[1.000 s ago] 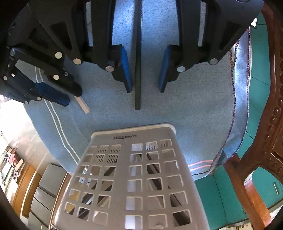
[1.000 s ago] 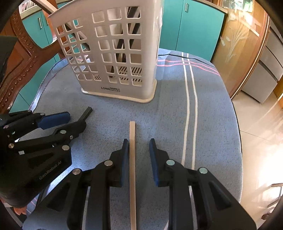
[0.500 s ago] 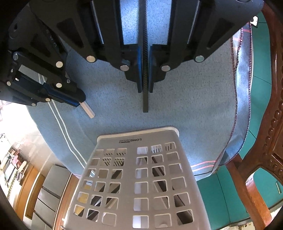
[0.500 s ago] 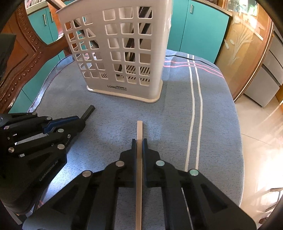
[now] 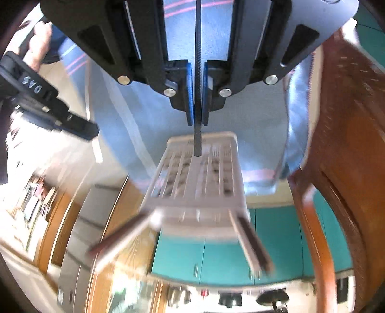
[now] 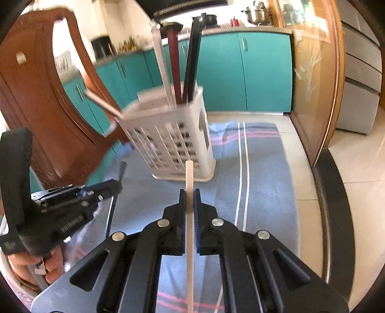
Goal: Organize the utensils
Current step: 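Lift both chopsticks into the white basket and open both tools to release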
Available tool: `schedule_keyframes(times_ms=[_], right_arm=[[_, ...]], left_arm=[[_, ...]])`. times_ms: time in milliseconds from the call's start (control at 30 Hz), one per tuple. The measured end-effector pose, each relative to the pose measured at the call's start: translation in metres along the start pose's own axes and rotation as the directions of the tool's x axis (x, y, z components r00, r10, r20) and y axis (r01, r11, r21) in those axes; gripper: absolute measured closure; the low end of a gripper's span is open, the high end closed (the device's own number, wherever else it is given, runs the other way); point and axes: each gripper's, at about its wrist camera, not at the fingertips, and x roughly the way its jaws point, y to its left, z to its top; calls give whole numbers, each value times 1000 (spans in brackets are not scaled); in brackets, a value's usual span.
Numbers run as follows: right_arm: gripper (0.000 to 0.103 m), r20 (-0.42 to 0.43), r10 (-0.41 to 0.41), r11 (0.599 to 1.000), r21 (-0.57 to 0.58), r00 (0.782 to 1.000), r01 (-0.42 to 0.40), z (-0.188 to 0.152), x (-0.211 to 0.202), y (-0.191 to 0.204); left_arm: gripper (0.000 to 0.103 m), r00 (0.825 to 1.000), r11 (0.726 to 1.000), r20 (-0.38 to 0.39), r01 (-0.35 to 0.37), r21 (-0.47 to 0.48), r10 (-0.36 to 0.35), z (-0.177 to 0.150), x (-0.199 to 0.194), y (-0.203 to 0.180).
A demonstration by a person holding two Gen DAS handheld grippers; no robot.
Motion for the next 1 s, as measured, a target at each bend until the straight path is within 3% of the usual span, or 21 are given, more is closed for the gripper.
schedule_keyframes(times_ms=[167,300,433,600,667,767,900,1000], right_arm=[[96,105,62,998,21,993,-64,25,-52,6],[96,230,91,996,4,969,-95,67,-88,19],[96,405,88,996,-6,910,-94,123,-116,33],[96,508,13,1000,18,862,-25,166,-116,44],[96,511,-28,1000,12,859,26,175,-100,47],[96,490,-58,998,-5,870,69,175,-75,46],[96,442,-78,996,3,894,85,165,-45,32],[96,419,-82,996,8,904,87,160,-34,24]], left_arm=[[96,989,1000,147,5,9,-6,34,-64,-4],[96,964,1000,264,17,-1,-16,81,-110,-5],[96,927,999,375,-14,-30,24,127,-133,-4],[96,897,995,437,-32,-98,72,169,-128,8],[96,895,992,433,-65,-103,104,176,-113,17],[96,912,990,388,-99,-104,132,171,-82,22],[96,936,986,323,-107,-126,142,158,-55,32],[96,943,985,299,-111,-129,145,152,-44,35]])
